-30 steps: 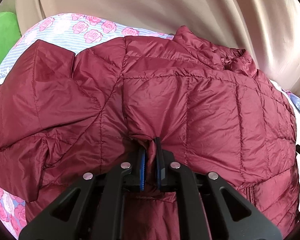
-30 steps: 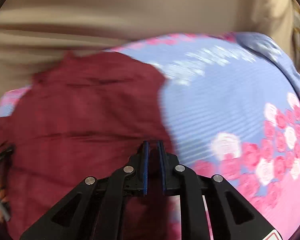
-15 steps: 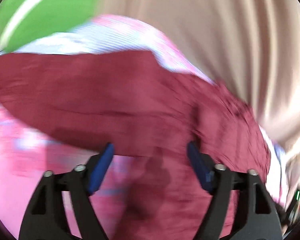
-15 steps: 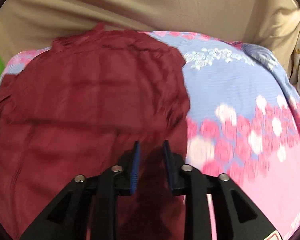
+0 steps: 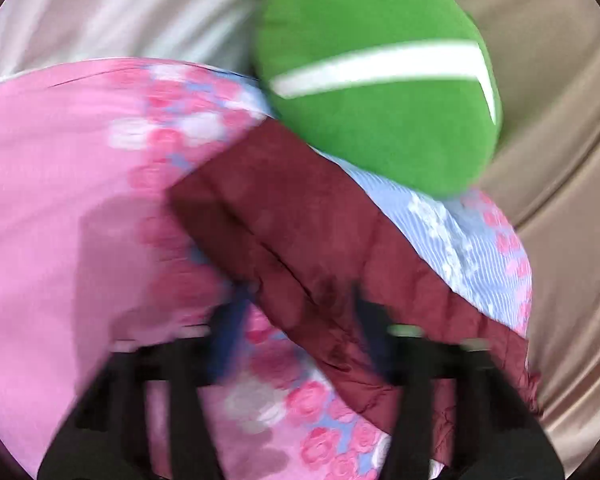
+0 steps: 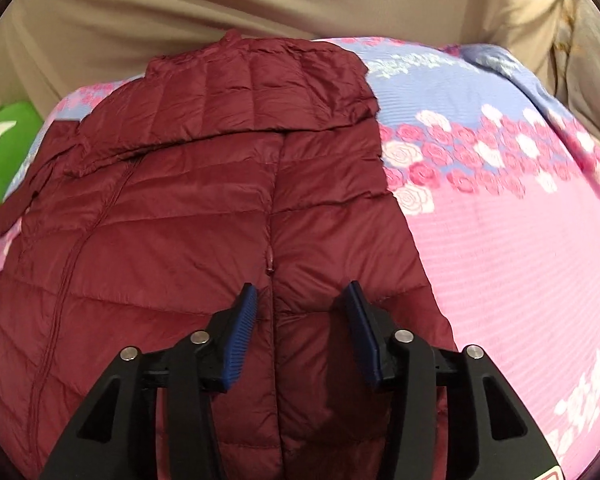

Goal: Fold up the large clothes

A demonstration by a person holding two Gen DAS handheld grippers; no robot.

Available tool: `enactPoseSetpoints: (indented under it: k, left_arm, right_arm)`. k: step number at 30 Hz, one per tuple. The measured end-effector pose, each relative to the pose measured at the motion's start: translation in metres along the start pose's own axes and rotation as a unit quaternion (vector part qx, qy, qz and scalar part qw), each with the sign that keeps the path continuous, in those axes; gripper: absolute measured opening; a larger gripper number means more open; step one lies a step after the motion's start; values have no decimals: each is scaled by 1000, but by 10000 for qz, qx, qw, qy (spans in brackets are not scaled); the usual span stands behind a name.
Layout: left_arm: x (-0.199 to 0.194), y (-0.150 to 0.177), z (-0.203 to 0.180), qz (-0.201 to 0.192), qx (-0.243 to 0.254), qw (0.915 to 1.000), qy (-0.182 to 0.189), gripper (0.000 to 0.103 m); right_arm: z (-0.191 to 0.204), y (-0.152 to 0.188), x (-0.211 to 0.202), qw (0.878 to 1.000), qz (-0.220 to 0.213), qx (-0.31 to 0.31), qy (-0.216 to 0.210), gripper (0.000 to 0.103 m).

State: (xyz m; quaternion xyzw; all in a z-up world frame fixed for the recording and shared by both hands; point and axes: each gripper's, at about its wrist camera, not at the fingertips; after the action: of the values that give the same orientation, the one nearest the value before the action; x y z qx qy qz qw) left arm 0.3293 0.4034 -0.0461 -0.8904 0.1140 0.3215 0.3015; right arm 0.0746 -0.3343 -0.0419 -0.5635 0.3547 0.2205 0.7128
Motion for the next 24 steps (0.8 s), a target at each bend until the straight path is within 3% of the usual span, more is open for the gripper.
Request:
enactPoseSetpoints:
  k: [1, 4, 7, 10, 12, 15, 17, 21, 24]
  left_arm:
    - [3, 0, -9, 90, 85, 9999, 59, 0]
    - [-12, 0, -52, -112, 581, 9975, 385, 0]
    - [-49, 27, -134, -294, 1626, 9811, 1010, 0]
    - [-85, 79, -220, -178, 2584, 9494, 1779, 0]
    - [-100, 129, -281, 79, 3183, 9208, 2254, 0]
    - [-104, 210, -349, 486, 3801, 8840, 2679, 0]
    - [-90, 276, -385, 912, 4068, 8647, 2801, 0]
    - [-43, 381, -401, 1900, 4165, 8505, 2589, 5]
    - [0, 429, -386, 2553, 3963, 8539, 2207, 15]
  right_arm:
    - [-1, -2, 3, 10000, 5, 37, -4, 47]
    - [2, 0, 3, 10000, -24, 64, 41, 48]
    - [4, 1, 4, 9999, -28, 48, 85, 49]
    - [5, 1, 4, 9999, -28, 34, 108, 50]
    - [4, 0, 4, 10000, -26, 25, 87, 50]
    - [1, 1, 5, 9999, -25, 112, -19, 51]
    - [-3, 1, 5, 9997, -20, 204, -136, 51]
    - [-5, 1, 5, 9991, -19, 315, -268, 53]
    - [-4, 0, 5, 9992, 19, 301, -264, 58]
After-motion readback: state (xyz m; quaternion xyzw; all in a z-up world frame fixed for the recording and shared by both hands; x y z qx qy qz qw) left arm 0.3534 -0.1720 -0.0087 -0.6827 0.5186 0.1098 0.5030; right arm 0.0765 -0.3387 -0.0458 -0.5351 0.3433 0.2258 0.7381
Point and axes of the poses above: each gripper's, at about its wrist camera, not at the fingertips, and x roughly the way its jaws point, z to its left, y to its underside, and after that the axes turned 1 degree about -x, right-handed
